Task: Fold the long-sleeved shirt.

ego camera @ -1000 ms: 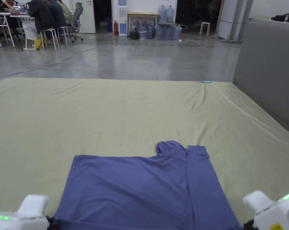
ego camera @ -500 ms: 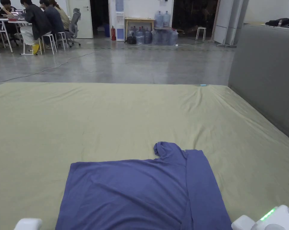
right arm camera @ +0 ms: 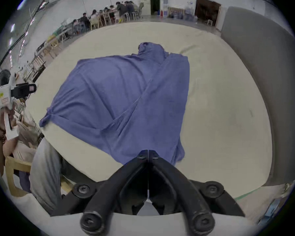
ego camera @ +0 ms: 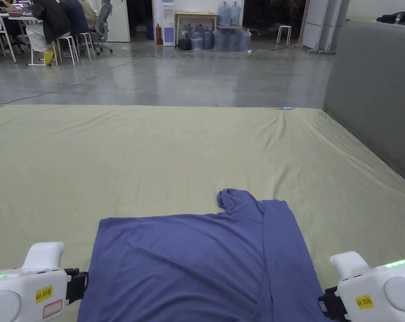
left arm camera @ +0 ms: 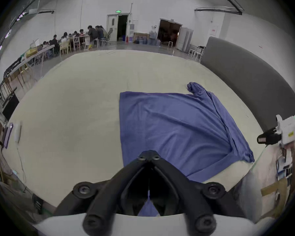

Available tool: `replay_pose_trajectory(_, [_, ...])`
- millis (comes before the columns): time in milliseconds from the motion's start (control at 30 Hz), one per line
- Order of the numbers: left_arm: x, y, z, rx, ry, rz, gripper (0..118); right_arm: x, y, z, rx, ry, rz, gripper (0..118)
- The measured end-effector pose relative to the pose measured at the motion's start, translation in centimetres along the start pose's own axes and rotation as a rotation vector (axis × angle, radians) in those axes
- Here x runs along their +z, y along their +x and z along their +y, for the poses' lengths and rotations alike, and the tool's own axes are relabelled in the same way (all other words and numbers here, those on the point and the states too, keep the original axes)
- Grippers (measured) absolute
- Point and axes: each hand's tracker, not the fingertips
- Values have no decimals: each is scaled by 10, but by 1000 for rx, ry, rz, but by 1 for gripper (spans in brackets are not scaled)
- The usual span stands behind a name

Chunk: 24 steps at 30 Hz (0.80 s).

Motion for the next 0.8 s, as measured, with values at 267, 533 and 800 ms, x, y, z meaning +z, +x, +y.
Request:
replay_pose_trajectory(267, [-51,6,40,-6,-3,-14,0,-53,40,108,-65,27,-50,0])
replay_pose_trajectory(533, [-102,15,75,-13,-18,-17,0,-161,90,252,-146,-7,-141,66])
replay_pose_trajectory(800, [-130,16,81,0,-54,-27,0,-237,118,274,-237,-78,-211,28])
